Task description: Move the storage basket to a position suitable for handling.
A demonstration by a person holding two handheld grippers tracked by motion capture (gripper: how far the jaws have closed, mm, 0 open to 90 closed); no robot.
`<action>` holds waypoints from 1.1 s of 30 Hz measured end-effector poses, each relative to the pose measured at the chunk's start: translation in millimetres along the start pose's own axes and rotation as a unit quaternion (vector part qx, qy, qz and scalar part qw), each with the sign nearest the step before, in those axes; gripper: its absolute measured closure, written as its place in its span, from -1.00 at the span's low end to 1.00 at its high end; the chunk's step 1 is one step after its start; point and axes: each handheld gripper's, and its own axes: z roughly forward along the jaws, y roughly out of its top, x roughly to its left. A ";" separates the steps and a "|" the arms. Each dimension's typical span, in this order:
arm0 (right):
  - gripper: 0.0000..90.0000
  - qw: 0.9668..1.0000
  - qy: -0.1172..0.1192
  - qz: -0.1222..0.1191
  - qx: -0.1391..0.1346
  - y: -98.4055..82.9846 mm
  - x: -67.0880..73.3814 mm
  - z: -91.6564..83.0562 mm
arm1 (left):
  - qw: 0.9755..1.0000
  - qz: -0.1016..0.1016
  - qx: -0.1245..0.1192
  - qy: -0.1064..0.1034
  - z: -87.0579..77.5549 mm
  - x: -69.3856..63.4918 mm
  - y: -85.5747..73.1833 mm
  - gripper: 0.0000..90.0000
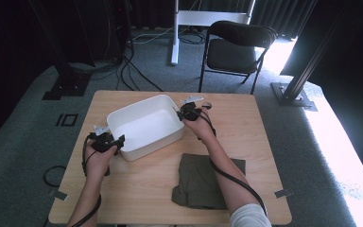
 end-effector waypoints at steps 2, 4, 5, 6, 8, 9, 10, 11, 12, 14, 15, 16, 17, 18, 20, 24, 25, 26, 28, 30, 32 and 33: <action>0.85 1.000 -0.001 -0.003 -0.001 -0.2 1.9 -0.4 | 1.000 0.002 -0.004 0.004 0.8 -1.2 -0.4 0.08; 0.88 1.000 -0.004 -0.002 -0.001 -0.2 3.6 -1.0 | 1.000 0.002 -0.004 0.006 0.7 -1.6 -0.3 0.08; 0.88 1.000 -0.006 0.000 -0.001 -0.5 3.9 -1.3 | 1.000 0.000 -0.002 0.006 0.3 -1.6 0.0 0.10; 0.89 1.000 -0.006 0.002 -0.001 -0.7 4.2 -1.6 | 1.000 -0.008 0.003 0.004 -0.4 -1.1 0.6 0.14; 0.89 1.000 -0.007 0.010 0.000 -1.3 4.6 -2.5 | 1.000 -0.023 0.007 0.014 -1.7 -1.2 3.0 0.25; 0.90 1.000 -0.007 0.015 0.000 -1.8 5.1 -3.1 | 0.999 -0.028 0.010 0.021 -2.1 -2.0 4.0 0.31; 0.90 1.000 -0.008 0.022 -0.001 -2.8 6.8 -4.2 | 0.999 -0.027 0.016 0.032 -2.2 -3.5 5.5 0.40; 0.90 1.000 -0.008 0.022 -0.001 -2.8 6.8 -4.2 | 0.999 -0.018 0.023 0.041 -2.4 -5.2 7.2 0.40; 0.90 1.000 -0.010 0.023 0.000 -3.4 7.6 -4.9 | 0.998 -0.014 0.024 0.049 -1.5 -7.0 8.1 0.42; 0.90 1.000 -0.016 0.024 0.001 -4.4 8.9 -6.5 | 0.998 -0.004 0.029 0.063 -0.1 -9.7 9.9 0.46; 0.90 0.999 -0.018 0.027 0.002 -4.8 9.8 -7.3 | 0.997 -0.002 0.031 0.070 0.6 -11.1 10.4 0.49; 0.90 0.999 -0.022 0.024 0.002 -5.2 10.7 -8.0 | 0.997 0.002 0.032 0.075 1.2 -11.9 10.7 0.50; 0.90 0.999 -0.023 0.022 0.002 -5.9 11.2 -8.6 | 0.996 0.002 0.033 0.078 1.4 -12.4 11.3 0.52; 0.90 0.999 -0.024 0.025 0.000 -6.6 11.4 -9.2 | 0.996 -0.002 0.033 0.081 1.6 -12.9 11.9 0.54; 0.89 0.999 -0.024 0.028 -0.001 -7.6 11.3 -10.2 | 0.996 -0.007 0.034 0.080 2.2 -12.5 12.6 0.56; 0.89 0.999 -0.026 0.027 0.001 -9.5 10.0 -13.0 | 0.996 -0.027 0.030 0.075 4.8 -11.9 14.6 0.61; 0.89 0.999 -0.026 0.027 0.001 -9.5 10.0 -13.0 | 0.996 -0.027 0.030 0.075 4.8 -11.9 14.6 0.62; 0.89 0.999 -0.025 0.028 0.001 -10.0 9.5 -13.6 | 0.996 -0.025 0.030 0.075 5.2 -12.4 15.0 0.62; 0.89 0.999 -0.026 0.029 0.002 -10.9 8.6 -15.2 | 0.997 -0.024 0.031 0.072 6.6 -13.7 15.9 0.62; 0.89 0.999 -0.030 0.031 0.003 -12.0 7.2 -16.7 | 0.997 -0.022 0.033 0.069 8.3 -15.0 17.4 0.62; 0.89 0.999 -0.032 0.034 0.004 -13.1 4.9 -18.7 | 0.997 -0.022 0.033 0.064 10.6 -16.5 18.6 0.63; 0.88 0.999 -0.034 0.033 0.007 -13.7 3.5 -20.0 | 0.997 -0.020 0.034 0.062 11.7 -17.7 19.2 0.63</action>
